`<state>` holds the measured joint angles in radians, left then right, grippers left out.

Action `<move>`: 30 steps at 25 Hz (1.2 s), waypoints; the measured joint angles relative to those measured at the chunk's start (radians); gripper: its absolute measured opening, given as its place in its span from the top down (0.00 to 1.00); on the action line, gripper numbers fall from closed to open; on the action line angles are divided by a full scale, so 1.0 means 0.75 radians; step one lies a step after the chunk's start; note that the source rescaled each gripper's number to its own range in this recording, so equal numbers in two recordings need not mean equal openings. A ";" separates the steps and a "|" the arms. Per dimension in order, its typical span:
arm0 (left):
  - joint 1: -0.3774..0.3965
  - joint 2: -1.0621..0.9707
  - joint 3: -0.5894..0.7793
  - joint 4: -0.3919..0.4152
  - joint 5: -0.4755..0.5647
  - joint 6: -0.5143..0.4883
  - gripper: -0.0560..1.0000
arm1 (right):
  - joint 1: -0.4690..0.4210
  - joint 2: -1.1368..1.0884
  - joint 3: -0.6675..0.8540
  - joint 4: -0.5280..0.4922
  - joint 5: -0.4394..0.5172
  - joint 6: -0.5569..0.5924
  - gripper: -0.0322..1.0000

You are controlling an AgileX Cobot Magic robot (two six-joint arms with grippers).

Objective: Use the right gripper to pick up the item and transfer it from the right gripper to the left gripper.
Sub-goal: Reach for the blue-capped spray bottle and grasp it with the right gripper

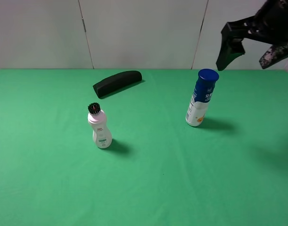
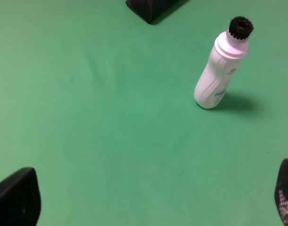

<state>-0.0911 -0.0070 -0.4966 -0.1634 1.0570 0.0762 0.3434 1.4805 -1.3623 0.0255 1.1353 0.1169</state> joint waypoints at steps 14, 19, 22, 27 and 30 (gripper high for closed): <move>0.000 0.000 0.000 -0.002 0.000 0.000 0.00 | 0.010 0.360 -0.213 0.000 -0.022 0.067 0.00; 0.000 0.000 0.000 -0.002 0.000 0.000 0.00 | 0.010 0.422 -0.213 0.001 -0.052 0.081 0.00; 0.000 0.000 0.000 -0.002 0.000 0.000 0.00 | 0.010 0.448 -0.213 0.001 -0.056 0.082 0.00; 0.000 0.000 0.000 -0.002 0.000 0.000 0.00 | 0.010 0.498 -0.213 0.005 -0.077 0.095 0.00; 0.000 0.000 0.000 -0.002 0.000 0.000 0.00 | 0.010 0.515 -0.213 0.005 -0.084 0.096 0.00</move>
<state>-0.0911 -0.0070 -0.4966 -0.1650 1.0570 0.0762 0.3512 1.8667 -1.5217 0.0296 1.0726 0.1890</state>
